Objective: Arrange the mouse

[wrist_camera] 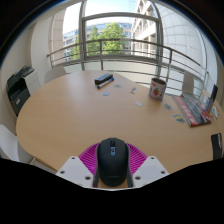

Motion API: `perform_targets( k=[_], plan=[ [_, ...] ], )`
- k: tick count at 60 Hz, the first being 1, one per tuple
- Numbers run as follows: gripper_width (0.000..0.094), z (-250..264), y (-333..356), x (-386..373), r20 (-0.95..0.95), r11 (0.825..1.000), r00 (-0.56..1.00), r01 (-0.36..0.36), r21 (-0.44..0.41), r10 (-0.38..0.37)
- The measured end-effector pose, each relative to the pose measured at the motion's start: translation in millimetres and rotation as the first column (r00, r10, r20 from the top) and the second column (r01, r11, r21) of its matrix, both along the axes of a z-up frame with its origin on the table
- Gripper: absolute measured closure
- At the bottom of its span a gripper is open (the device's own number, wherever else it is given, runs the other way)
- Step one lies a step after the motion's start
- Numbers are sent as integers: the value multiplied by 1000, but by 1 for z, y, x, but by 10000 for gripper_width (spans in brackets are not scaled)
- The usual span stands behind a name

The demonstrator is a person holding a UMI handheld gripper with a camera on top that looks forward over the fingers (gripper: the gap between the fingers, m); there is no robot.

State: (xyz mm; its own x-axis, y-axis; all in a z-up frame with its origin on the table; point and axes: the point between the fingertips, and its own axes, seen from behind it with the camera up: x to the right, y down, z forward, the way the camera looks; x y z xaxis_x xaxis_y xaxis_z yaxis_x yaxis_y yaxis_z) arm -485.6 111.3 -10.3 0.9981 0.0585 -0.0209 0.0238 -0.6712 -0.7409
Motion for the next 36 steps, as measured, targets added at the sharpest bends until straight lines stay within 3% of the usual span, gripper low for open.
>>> perform_targets(
  k=[7, 13, 18, 25, 32, 36],
  plan=[
    [571, 55, -11, -3, -14, 996, 1000, -22, 84, 24],
    [571, 140, -32, 4, -50, 979, 998, -36, 200, 47],
    [572, 219, -52, 28, -89, 953, 995, -23, 301, 52],
    [572, 316, -74, 110, -82, 898, 996, 18, 439, 20],
    [572, 346, -93, 223, -48, 868, 997, 74, 492, -58],
    [573, 336, -98, 300, 0, 872, 993, 101, 478, -115]
  ],
)
